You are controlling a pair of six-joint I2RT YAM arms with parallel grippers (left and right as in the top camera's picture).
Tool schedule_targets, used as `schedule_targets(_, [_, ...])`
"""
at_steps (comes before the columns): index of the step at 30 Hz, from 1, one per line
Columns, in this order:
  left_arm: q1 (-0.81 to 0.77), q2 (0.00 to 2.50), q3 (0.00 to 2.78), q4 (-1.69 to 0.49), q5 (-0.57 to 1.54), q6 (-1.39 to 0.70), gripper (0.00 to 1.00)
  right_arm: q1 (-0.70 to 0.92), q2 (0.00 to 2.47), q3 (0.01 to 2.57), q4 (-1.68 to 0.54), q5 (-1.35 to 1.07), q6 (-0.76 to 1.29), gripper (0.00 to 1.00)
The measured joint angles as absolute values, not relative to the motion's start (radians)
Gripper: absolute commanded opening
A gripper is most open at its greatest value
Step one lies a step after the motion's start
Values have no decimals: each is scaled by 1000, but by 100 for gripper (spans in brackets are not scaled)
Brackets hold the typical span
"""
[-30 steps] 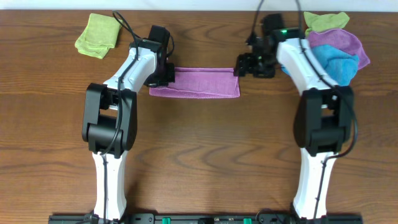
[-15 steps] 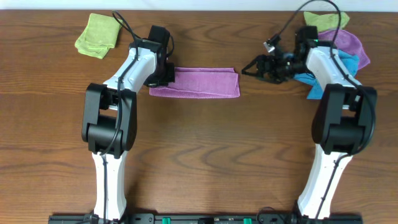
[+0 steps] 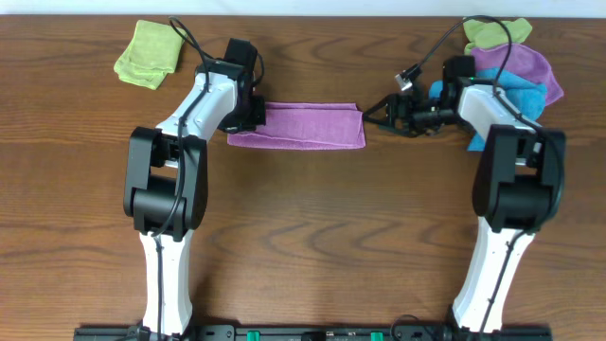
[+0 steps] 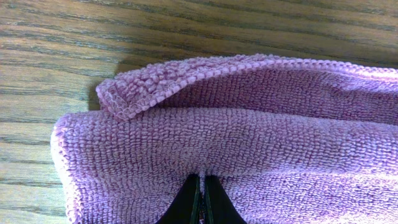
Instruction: Fold the cloth
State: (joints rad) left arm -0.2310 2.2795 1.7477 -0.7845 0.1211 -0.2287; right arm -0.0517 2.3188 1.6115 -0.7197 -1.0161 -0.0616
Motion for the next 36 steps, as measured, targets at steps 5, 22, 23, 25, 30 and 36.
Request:
schedule_targets(5, [-230,2280,1748,-785,123,-229,6,-6,2350,1612,-662,-1087,-25,87])
schedule_targets(22, [-220,2280,1748,-785,163,-231,6,45,2397,1658,-696,-957,78,2])
schedule_targets(23, [-219,2280,1748,-785,176,-231,6,46,2398,1676,-724,-938,82,2])
schedule_targets(25, [-218,2280,1748,-785,196,-231,6,50,2399,1715,-789,-894,88,2])
schedule_targets(30, [-223,2264,1748,-794,241,-231,6,62,2399,1855,-979,-743,96,2])
schedule_targets(36, [-221,2046,1750,-800,238,-231,6,91,2399,2040,-1179,-494,99,2])
